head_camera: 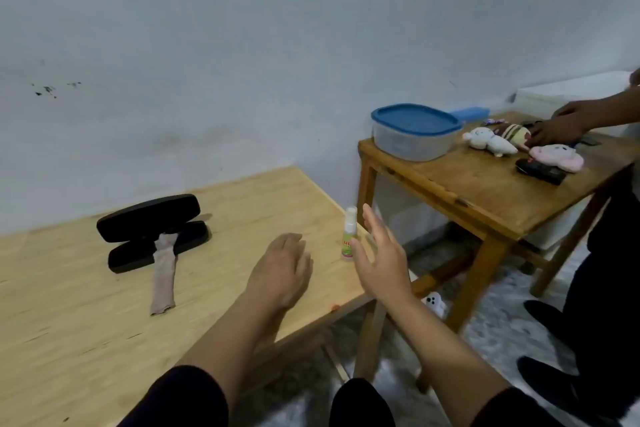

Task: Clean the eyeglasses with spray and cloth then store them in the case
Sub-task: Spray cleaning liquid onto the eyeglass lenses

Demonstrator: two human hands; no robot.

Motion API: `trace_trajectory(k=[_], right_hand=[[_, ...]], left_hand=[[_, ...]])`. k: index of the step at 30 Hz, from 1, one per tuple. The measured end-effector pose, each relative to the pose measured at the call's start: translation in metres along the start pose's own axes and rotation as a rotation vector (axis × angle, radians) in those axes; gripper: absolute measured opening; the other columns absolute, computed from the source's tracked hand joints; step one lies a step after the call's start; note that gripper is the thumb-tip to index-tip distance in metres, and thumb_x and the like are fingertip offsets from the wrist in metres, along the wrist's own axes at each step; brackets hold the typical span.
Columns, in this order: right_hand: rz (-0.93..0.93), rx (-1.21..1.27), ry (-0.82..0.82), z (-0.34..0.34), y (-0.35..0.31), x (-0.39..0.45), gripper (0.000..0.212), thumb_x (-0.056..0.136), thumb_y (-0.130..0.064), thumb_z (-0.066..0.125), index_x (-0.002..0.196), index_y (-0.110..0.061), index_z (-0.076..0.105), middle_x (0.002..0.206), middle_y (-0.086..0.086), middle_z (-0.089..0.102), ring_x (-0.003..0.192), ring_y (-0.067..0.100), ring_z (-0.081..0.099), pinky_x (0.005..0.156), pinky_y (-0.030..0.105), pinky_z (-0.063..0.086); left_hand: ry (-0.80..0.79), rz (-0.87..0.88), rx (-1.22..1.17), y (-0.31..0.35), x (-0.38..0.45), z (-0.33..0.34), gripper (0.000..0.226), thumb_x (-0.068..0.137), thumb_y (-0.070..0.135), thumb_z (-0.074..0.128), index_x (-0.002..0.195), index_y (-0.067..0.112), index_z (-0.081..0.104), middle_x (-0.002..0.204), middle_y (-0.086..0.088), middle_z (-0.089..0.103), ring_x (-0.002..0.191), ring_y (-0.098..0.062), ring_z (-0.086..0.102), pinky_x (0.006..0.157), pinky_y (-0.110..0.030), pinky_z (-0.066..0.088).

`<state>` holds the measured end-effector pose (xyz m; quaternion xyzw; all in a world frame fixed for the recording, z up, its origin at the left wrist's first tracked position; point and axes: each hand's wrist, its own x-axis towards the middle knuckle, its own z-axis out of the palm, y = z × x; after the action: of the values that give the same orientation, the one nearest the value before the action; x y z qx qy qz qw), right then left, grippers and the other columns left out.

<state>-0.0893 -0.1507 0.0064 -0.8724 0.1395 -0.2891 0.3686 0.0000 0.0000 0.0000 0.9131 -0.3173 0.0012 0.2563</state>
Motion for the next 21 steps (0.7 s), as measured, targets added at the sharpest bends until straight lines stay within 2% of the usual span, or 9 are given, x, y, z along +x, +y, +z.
trace_trajectory(k=[4,8,11,12,14,17,19,21], right_hand=[[0.008,0.036,0.015,0.011,0.002,0.004,0.064,0.089,-0.022,0.057,0.144,-0.028,0.025,0.145,0.000,0.041,0.131,0.016,0.041,0.101,0.027,0.036],[-0.006,0.082,0.002,0.019,0.004,0.013,0.062,0.090,-0.020,0.055,0.143,-0.034,0.025,0.141,0.000,0.047,0.125,0.016,0.048,0.101,0.036,0.045],[-0.003,0.112,-0.037,0.023,0.003,0.017,0.059,0.091,-0.022,0.054,0.142,-0.035,0.027,0.137,0.001,0.051,0.120,0.015,0.052,0.097,0.038,0.049],[-0.017,0.102,-0.044,0.024,0.003,0.018,0.058,0.091,-0.023,0.054,0.142,-0.034,0.027,0.137,-0.001,0.050,0.120,0.012,0.051,0.096,0.033,0.048],[-0.053,0.069,-0.046,0.024,0.001,0.020,0.056,0.092,-0.025,0.052,0.142,-0.033,0.027,0.130,-0.010,0.047,0.112,-0.007,0.044,0.090,0.018,0.042],[-0.066,0.096,-0.061,0.024,-0.001,0.024,0.055,0.094,-0.025,0.048,0.143,-0.034,0.025,0.123,-0.019,0.039,0.105,-0.027,0.036,0.088,0.009,0.038],[-0.046,0.126,-0.073,0.022,-0.003,0.025,0.055,0.094,-0.024,0.046,0.143,-0.037,0.023,0.128,-0.019,0.038,0.110,-0.028,0.033,0.089,0.001,0.036],[-0.037,0.143,-0.084,0.018,-0.006,0.027,0.055,0.095,-0.026,0.044,0.144,-0.036,0.020,0.135,-0.017,0.038,0.120,-0.017,0.034,0.089,-0.005,0.029]], left_hand=[[-0.062,-0.041,-0.001,-0.009,0.002,0.007,0.047,0.095,0.037,0.038,0.137,0.016,0.036,0.145,-0.005,0.037,0.131,-0.020,0.036,0.108,-0.033,0.031],[-0.051,-0.038,0.002,-0.013,0.007,0.012,0.048,0.094,0.039,0.039,0.137,0.017,0.037,0.145,-0.003,0.038,0.131,-0.019,0.036,0.108,-0.031,0.030],[0.005,-0.058,-0.119,-0.011,0.012,0.011,0.041,0.093,0.038,0.043,0.130,0.019,0.047,0.135,-0.002,0.050,0.121,-0.017,0.046,0.103,-0.031,0.037],[0.054,-0.065,-0.209,-0.005,0.015,0.008,0.039,0.093,0.038,0.043,0.127,0.020,0.050,0.132,-0.001,0.054,0.118,-0.016,0.050,0.101,-0.031,0.040],[0.139,-0.047,-0.366,0.010,0.026,0.000,0.037,0.094,0.039,0.044,0.124,0.020,0.056,0.127,0.001,0.060,0.116,-0.014,0.053,0.098,-0.028,0.040],[0.144,-0.012,-0.573,0.035,0.042,-0.010,0.034,0.093,0.038,0.048,0.119,0.021,0.060,0.118,0.005,0.066,0.109,-0.008,0.058,0.095,-0.024,0.044],[0.131,-0.014,-0.662,0.046,0.049,-0.012,0.030,0.092,0.037,0.050,0.115,0.023,0.063,0.109,0.006,0.069,0.100,-0.005,0.061,0.088,-0.024,0.048],[0.131,-0.041,-0.727,0.053,0.053,-0.012,0.026,0.091,0.034,0.053,0.111,0.023,0.065,0.103,0.007,0.070,0.094,-0.004,0.063,0.079,-0.018,0.048]])
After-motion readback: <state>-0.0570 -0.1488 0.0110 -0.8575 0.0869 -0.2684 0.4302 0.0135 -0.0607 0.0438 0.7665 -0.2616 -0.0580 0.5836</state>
